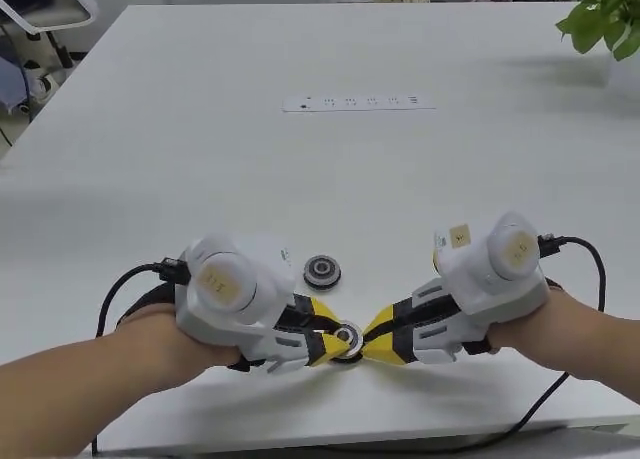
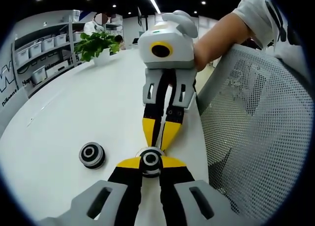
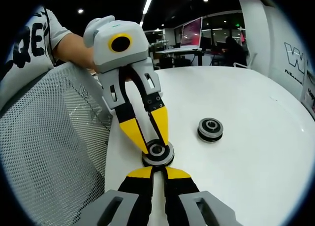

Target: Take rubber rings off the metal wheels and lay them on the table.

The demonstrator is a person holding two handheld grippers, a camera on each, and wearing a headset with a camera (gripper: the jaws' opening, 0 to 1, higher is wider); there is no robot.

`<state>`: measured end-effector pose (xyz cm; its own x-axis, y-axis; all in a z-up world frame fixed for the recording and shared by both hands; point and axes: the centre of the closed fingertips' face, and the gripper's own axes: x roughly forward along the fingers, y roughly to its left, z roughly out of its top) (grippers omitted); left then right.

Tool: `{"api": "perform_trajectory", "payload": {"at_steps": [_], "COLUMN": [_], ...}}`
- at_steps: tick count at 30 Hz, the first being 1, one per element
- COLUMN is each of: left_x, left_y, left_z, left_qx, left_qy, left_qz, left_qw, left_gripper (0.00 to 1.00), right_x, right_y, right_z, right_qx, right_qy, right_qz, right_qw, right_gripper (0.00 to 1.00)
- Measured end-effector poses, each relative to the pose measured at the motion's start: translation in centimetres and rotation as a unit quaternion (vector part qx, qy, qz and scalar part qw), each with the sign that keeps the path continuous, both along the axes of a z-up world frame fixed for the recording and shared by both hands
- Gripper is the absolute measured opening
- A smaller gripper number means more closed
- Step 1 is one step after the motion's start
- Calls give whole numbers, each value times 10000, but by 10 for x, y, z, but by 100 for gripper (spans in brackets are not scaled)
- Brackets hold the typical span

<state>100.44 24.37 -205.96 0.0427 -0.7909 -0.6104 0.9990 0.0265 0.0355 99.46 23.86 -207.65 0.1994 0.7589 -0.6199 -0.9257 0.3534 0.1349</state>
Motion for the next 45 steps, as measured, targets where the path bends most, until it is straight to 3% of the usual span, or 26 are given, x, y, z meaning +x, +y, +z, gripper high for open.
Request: {"api": "perform_trajectory", "payload": {"at_steps": [6, 15, 20, 26, 28, 30, 41, 45], "left_x": [0, 0, 0, 0, 0, 0, 1, 1], "left_y": [0, 0, -1, -1, -1, -1, -1, -1], "left_z": [0, 0, 0, 0, 0, 0, 0, 0], "left_qx": [26, 23, 38, 43, 44, 48, 79, 85], "left_qy": [-46, -50, -65, -58, -60, -63, -63, -65], "left_qz": [-21, -19, -19, -10, -4, 2, 32, 35], "left_qw": [10000, 10000, 10000, 10000, 10000, 10000, 9999, 9999], "left_gripper": [8, 8, 8, 8, 8, 8, 7, 7], "right_x": [1, 4, 4, 8, 10, 10, 9, 9], "right_y": [-1, -6, -7, -9, -5, -7, -4, -2], "right_z": [0, 3, 4, 6, 14, 10, 14, 14], "right_qx": [-29, 322, 471, 599, 939, 791, 955, 931], "right_qy": [77, 627, 884, 1011, 1181, 1087, 1267, 1247], "right_qz": [-93, -569, -783, -1028, -1169, -1104, -1191, -1165], "right_qw": [9999, 9959, 9919, 9877, 9816, 9847, 9801, 9809], "right_gripper": [0, 0, 0, 0, 0, 0, 0, 0]}}
